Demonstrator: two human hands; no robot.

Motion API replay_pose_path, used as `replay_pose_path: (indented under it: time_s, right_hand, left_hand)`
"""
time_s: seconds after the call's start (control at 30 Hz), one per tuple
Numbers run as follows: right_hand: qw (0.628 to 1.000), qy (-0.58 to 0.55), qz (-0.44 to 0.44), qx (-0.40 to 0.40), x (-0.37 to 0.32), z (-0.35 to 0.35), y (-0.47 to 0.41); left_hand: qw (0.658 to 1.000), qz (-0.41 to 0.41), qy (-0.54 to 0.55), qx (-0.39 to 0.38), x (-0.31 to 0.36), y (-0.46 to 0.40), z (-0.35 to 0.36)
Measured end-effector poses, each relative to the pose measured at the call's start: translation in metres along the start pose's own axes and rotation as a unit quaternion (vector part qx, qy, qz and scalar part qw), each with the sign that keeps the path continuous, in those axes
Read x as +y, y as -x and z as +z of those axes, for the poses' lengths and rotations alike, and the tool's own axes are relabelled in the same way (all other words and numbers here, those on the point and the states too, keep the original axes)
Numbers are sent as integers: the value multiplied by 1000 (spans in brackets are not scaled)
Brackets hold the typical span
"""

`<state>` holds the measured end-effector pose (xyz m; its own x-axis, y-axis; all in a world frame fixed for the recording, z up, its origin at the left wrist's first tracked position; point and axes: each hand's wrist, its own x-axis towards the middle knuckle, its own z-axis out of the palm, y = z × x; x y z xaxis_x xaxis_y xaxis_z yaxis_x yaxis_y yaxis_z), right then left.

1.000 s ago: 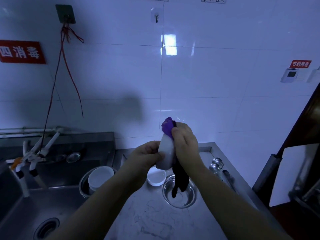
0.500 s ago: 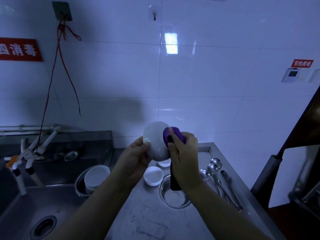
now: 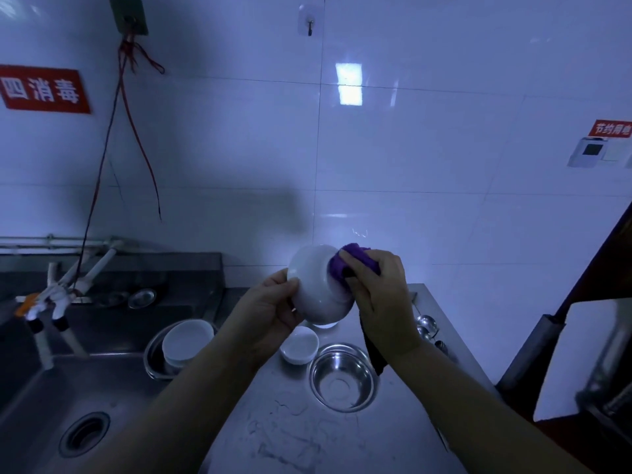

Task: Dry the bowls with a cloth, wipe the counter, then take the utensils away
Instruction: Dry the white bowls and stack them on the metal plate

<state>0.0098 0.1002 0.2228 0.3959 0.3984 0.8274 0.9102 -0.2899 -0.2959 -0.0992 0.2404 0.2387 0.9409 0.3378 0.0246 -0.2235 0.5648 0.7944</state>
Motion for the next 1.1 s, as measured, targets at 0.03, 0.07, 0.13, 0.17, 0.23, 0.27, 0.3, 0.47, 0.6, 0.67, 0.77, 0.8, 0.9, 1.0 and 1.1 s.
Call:
replay_pose_path:
  time_s: [0.03, 0.07, 0.13, 0.17, 0.23, 0.27, 0.3, 0.47, 0.6, 0.67, 0.77, 0.8, 0.9, 1.0, 1.1]
  right_hand:
    - [999, -34, 37, 1, -2, 1, -5]
    - [995, -70, 75, 1, -5, 3, -10]
    - [988, -111, 109, -5, -12, 9, -15]
    - [987, -118, 107, -10, -16, 12, -15]
    - [989, -120, 84, -15, -22, 15, -9]
    - [991, -114, 64, -15, -23, 17, -5]
    - [993, -108, 44, -14, -22, 18, 0]
    - [994, -89, -63, 17, -7, 25, 37]
    - [995, -55, -80, 33, -1, 25, 39]
    - [996, -44, -72, 35, -6, 24, 30]
    - [996, -17, -84, 36, -12, 25, 26]
    - [995, -14, -93, 40, -11, 24, 28]
    - [990, 5, -127, 66, 0, 23, 37]
    - [990, -35, -82, 107, 9, 26, 47]
    - [965, -224, 79, 114, 13, 23, 52]
  left_hand:
    - [1000, -1, -12, 9, -3, 0, 4]
    - [1000, -2, -25, 18, -7, 1, 8]
    - [999, -2, -42, 29, -11, 3, 17]
    - [999, 0, -38, 31, -12, 4, 21]
    - [999, 4, -18, 44, -12, 4, 25]
    - [998, 4, -7, 55, -11, 4, 26]
    - [998, 2, 9, 65, -10, 5, 26]
    - [983, -8, 134, 122, -7, 5, 22]
    - [978, -7, 161, 135, -14, 5, 26]
    - [982, -12, 141, 127, -26, 7, 31]
    - [979, -20, 158, 126, -37, 8, 39]
    - [976, -21, 174, 125, -38, 9, 40]
    - [971, -36, 203, 123, -40, 10, 41]
    - [965, -49, 230, 115, -45, 14, 44]
    - [965, -34, 231, 122, -49, 14, 45]
